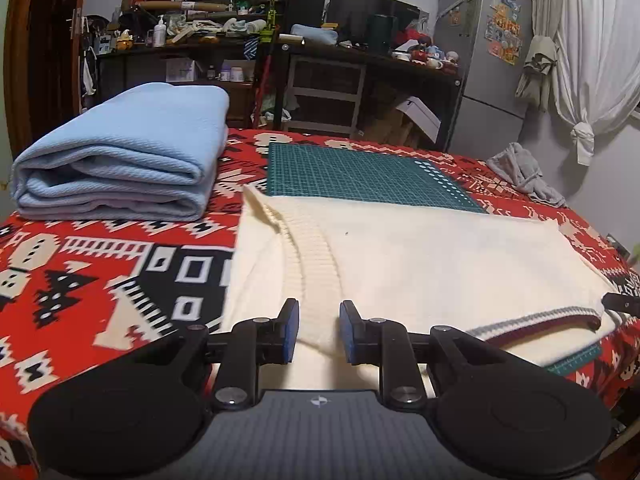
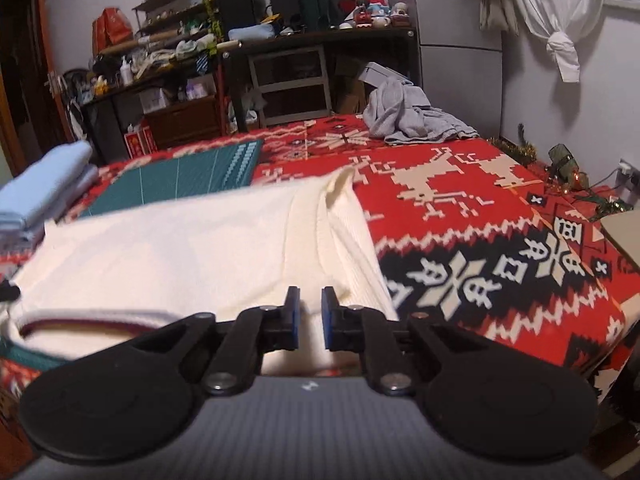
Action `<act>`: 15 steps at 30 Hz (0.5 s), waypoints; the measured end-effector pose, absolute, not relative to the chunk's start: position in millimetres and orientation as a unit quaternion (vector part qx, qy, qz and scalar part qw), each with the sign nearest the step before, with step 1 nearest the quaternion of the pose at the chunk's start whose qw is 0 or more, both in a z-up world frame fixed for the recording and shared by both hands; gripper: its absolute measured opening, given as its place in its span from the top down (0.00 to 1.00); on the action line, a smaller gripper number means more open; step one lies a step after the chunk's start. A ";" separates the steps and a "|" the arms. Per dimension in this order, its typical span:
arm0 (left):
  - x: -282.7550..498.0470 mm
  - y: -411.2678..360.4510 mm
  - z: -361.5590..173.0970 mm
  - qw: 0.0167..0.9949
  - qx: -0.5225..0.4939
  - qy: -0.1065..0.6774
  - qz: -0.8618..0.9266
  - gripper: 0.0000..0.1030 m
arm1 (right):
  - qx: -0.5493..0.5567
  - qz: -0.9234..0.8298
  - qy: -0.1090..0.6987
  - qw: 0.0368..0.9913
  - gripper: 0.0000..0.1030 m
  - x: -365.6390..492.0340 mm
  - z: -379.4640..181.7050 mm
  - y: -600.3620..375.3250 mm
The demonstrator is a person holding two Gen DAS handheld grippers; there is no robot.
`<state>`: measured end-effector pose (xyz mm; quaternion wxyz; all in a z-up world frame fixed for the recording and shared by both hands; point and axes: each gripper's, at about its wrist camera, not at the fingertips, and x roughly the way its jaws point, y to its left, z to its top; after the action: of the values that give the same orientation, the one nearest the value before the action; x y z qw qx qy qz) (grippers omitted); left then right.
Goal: Fold clothes
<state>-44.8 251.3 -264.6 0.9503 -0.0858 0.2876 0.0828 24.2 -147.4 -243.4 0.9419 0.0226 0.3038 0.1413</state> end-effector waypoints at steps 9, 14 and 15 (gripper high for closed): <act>-69.2 281.9 -264.7 0.939 -0.112 0.294 0.140 0.68 | 0.017 0.147 0.303 0.941 0.77 4.3 -239.8 -155.2; -68.8 288.7 -269.4 0.936 -0.151 0.295 0.119 0.78 | 0.021 0.145 0.305 0.941 0.75 2.3 -240.5 -152.4; -69.1 287.2 -270.0 0.936 -0.155 0.295 0.114 0.77 | 0.020 0.146 0.304 0.941 0.75 1.9 -239.7 -151.5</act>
<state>-69.1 287.2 -270.0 0.9360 -0.1552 0.2948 0.1140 1.9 -151.5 -239.7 0.9411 0.0201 0.3042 0.1465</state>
